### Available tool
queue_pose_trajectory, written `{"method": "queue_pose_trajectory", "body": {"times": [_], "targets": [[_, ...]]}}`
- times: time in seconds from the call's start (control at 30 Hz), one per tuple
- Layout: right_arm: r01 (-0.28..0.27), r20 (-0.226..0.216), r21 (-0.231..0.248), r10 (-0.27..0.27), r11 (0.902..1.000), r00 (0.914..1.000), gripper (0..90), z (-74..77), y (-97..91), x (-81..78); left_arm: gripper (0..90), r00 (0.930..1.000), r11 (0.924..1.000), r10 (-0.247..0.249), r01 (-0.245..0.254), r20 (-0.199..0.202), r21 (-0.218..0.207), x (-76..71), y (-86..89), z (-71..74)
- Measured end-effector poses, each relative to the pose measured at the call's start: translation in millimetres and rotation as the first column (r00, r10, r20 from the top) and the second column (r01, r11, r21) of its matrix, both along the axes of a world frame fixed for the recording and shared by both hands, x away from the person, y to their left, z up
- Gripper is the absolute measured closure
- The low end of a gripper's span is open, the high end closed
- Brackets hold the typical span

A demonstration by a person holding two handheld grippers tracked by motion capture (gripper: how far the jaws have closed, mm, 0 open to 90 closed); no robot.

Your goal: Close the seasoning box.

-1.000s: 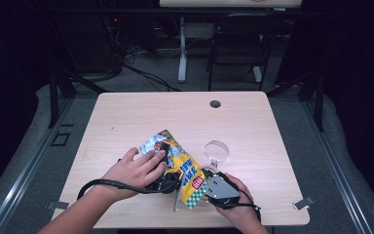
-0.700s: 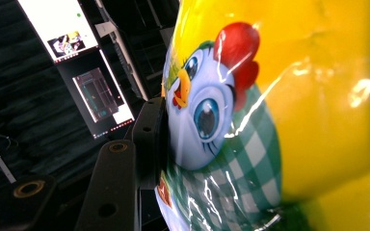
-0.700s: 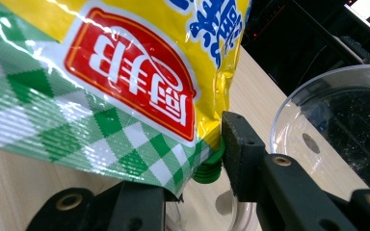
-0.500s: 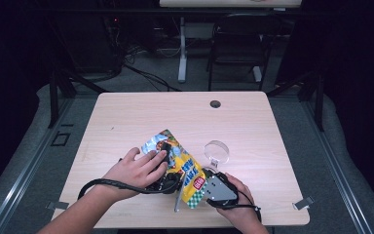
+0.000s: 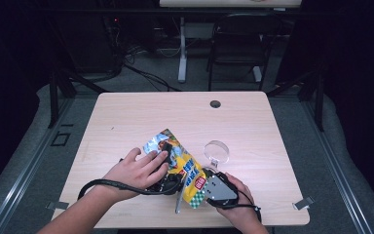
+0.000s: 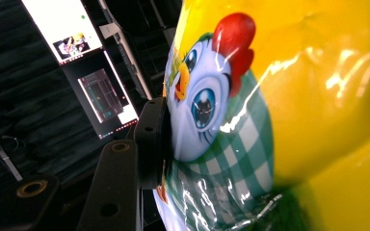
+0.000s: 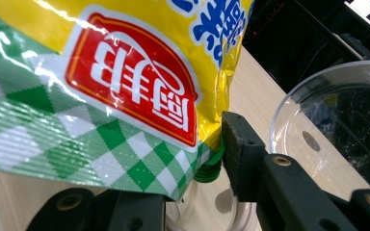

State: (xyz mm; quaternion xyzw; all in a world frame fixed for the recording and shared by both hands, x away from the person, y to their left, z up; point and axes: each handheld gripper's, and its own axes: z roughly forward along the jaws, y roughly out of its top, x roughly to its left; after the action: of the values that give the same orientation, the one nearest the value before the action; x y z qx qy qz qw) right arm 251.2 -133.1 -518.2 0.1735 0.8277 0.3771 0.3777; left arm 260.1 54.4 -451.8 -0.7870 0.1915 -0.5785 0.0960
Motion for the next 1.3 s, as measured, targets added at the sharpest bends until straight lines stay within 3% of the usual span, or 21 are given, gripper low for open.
{"method": "queue_pose_trajectory", "body": {"times": [0.3, 0.8, 0.9, 1.0, 1.3], "targets": [[0.0, -0.007, 0.011, 0.0, 0.9999, 1.0, 71.2, -1.1, -0.7, 1.2, 59.3, 0.9999, 0.9999, 0.006, -0.006, -0.009, -0.012, -1.5, 0.3, 0.1], [-0.001, -0.024, 0.042, 0.002, 0.9991, 0.9997, 71.2, -1.4, -2.0, 2.7, 59.6, 1.0, 0.9999, -0.009, 0.009, 0.0, 0.009, -2.5, -1.7, 3.9], [-0.002, -0.027, 0.052, 0.003, 0.9987, 0.9996, 71.2, -1.5, -2.8, 3.4, 59.6, 0.9999, 1.0, 0.001, -0.001, -0.014, 0.002, -2.9, -1.9, 4.5], [-0.003, -0.035, 0.057, 0.005, 0.9984, 0.9994, 71.2, -1.3, -3.7, 4.0, 59.9, 0.9999, 0.9998, -0.016, 0.016, 0.002, 0.012, -4.0, -3.4, 6.2], [0.002, -0.045, 0.066, 0.001, 0.9978, 0.999, 71.2, -2.8, -3.6, 5.1, 60.7, 0.9998, 0.9997, -0.022, 0.021, 0.004, 0.014, -6.0, -4.7, 7.9]]}}
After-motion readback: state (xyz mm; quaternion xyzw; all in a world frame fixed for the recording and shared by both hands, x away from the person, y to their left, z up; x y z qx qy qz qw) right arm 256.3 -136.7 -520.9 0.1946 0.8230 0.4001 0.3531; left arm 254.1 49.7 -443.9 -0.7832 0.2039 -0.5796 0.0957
